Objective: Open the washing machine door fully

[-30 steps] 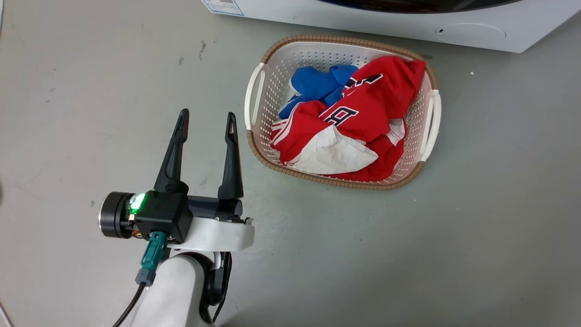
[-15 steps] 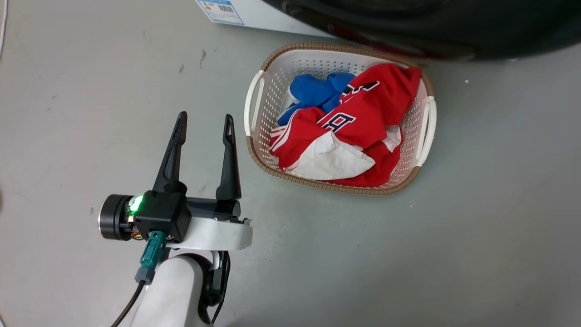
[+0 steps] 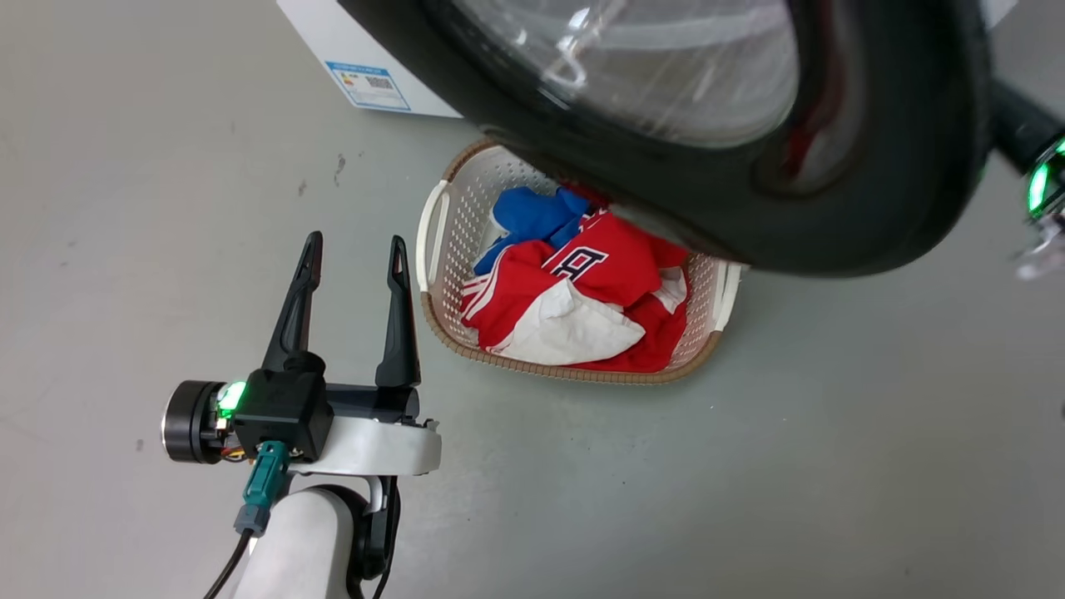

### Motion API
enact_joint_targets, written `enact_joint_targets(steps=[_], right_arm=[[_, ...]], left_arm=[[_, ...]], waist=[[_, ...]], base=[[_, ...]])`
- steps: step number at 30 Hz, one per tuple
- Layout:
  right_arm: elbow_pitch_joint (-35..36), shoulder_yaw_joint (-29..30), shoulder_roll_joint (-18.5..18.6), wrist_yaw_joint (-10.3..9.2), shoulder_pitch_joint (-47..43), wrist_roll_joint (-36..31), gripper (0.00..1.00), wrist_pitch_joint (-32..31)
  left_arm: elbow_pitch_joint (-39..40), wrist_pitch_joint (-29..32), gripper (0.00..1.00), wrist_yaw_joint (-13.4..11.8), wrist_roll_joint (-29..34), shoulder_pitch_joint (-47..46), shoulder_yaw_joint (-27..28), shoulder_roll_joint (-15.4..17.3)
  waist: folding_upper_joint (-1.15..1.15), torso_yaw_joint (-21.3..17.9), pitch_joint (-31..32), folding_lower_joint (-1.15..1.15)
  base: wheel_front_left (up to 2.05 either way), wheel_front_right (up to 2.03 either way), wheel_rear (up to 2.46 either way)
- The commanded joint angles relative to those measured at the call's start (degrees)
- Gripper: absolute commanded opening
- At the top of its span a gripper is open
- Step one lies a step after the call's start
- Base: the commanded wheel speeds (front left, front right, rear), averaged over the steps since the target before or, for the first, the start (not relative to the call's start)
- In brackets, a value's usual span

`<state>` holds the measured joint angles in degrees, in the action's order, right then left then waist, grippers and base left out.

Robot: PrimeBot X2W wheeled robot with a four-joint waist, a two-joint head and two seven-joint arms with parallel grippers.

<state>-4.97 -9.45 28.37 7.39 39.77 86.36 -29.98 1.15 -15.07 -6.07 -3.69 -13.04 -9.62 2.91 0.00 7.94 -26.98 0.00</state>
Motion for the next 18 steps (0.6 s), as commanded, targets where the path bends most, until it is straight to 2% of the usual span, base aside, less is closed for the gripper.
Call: enact_joint_targets(steps=[1, 11, 18], right_arm=[[1.12, -0.70, -0.76, 0.18, -1.67, 0.28, 0.00, 0.03], [9.93, -5.36, -2.43, 0.18, -11.38, 0.37, 0.00, 0.98], [13.88, -10.59, -5.03, 0.18, -17.46, 0.60, 0.00, 1.79]], left_arm=[[-0.05, -0.16, 1.00, 0.07, 0.32, 0.70, 0.20, -0.02], [-0.65, -0.16, 1.00, 0.79, 0.93, 2.07, 0.95, -0.02], [-1.28, -0.16, 1.00, 1.04, 0.95, 3.61, 1.38, -0.02]], waist=[[0.00, -0.50, 0.67, 0.00], [0.00, -1.46, 4.06, 0.00], [0.00, -1.68, 7.09, 0.00]], base=[[0.00, 0.00, 0.00], [0.00, 0.00, 0.00], [0.00, 0.00, 0.00]])
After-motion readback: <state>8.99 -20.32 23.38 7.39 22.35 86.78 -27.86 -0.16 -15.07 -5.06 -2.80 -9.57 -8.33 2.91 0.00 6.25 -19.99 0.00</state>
